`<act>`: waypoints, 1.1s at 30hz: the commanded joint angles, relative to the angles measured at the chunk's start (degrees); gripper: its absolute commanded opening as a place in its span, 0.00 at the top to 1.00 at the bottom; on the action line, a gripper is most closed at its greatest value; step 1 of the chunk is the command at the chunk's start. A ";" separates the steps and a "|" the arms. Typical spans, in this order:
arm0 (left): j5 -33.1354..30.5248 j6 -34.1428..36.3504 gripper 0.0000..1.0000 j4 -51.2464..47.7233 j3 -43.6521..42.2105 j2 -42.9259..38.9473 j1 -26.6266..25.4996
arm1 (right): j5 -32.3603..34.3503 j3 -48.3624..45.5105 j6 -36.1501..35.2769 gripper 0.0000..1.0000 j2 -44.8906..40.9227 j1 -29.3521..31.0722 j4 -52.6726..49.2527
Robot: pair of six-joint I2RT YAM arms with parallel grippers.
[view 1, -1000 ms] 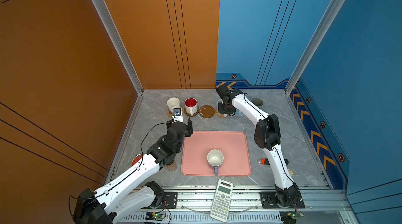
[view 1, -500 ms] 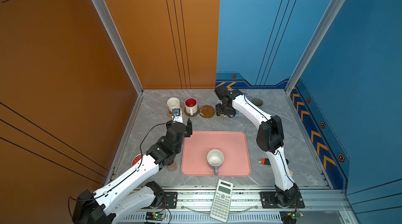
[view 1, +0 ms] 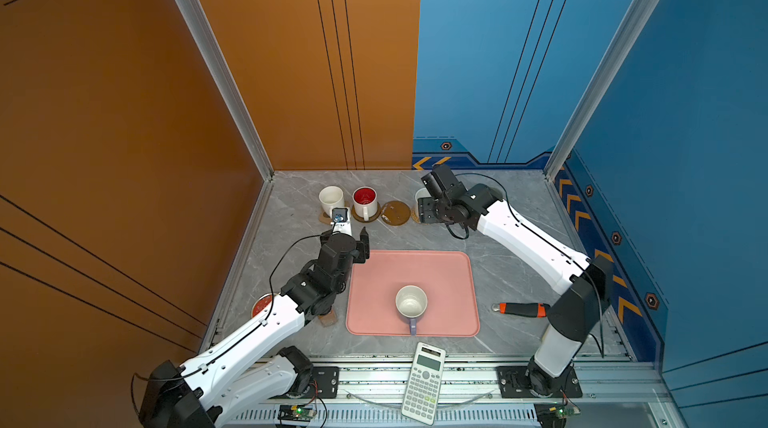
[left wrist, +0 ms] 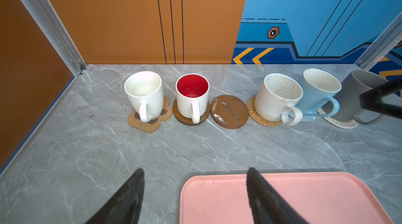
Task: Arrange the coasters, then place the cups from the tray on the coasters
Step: 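Move the left gripper over the lavender-handled mug while the right arm draws back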
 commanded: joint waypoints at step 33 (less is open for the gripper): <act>19.36 -7.04 0.22 -33.87 9.55 5.24 -23.86 | 24.15 -38.33 5.03 0.00 -26.09 5.75 34.64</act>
